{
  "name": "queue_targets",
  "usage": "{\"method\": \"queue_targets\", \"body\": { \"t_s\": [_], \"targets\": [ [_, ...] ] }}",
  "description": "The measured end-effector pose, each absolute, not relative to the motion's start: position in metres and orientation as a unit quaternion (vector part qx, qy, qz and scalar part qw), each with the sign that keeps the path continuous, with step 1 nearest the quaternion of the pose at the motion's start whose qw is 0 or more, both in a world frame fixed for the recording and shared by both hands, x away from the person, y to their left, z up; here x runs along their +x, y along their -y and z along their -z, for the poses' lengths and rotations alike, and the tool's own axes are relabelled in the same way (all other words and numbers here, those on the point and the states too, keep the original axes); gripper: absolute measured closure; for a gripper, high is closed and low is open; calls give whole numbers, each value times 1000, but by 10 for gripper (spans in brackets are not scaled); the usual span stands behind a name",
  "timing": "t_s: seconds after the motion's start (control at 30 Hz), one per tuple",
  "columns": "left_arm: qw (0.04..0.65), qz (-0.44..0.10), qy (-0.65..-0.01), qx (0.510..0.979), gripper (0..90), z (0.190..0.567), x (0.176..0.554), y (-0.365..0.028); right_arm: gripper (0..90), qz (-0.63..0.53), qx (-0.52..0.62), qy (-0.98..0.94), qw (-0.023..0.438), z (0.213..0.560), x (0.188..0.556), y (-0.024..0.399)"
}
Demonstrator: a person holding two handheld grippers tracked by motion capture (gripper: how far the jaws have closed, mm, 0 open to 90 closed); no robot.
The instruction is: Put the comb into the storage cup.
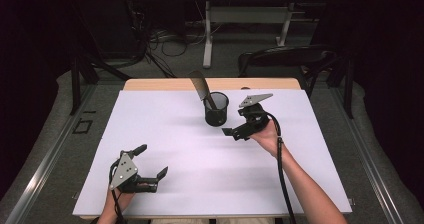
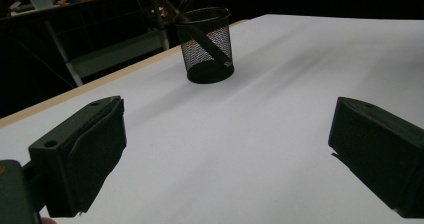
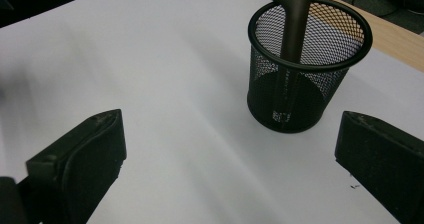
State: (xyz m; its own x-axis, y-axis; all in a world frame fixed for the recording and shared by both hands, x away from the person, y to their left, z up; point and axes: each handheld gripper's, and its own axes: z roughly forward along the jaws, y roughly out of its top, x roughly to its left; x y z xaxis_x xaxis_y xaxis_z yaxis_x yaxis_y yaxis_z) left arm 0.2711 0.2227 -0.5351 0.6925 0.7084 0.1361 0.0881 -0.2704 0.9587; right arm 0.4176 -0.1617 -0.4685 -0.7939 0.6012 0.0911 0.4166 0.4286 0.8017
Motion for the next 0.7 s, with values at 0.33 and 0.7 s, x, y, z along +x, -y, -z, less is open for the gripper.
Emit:
{"method": "queue_targets", "body": {
  "t_s": [0.33, 0.7],
  "targets": [
    [541, -287, -267, 744, 19, 535, 271, -223, 0, -432, 304, -842, 110, 468, 404, 174],
    [541, -286, -266, 744, 19, 535, 271, -223, 0, -424, 305, -844, 119, 469, 387, 190]
  ]
}}
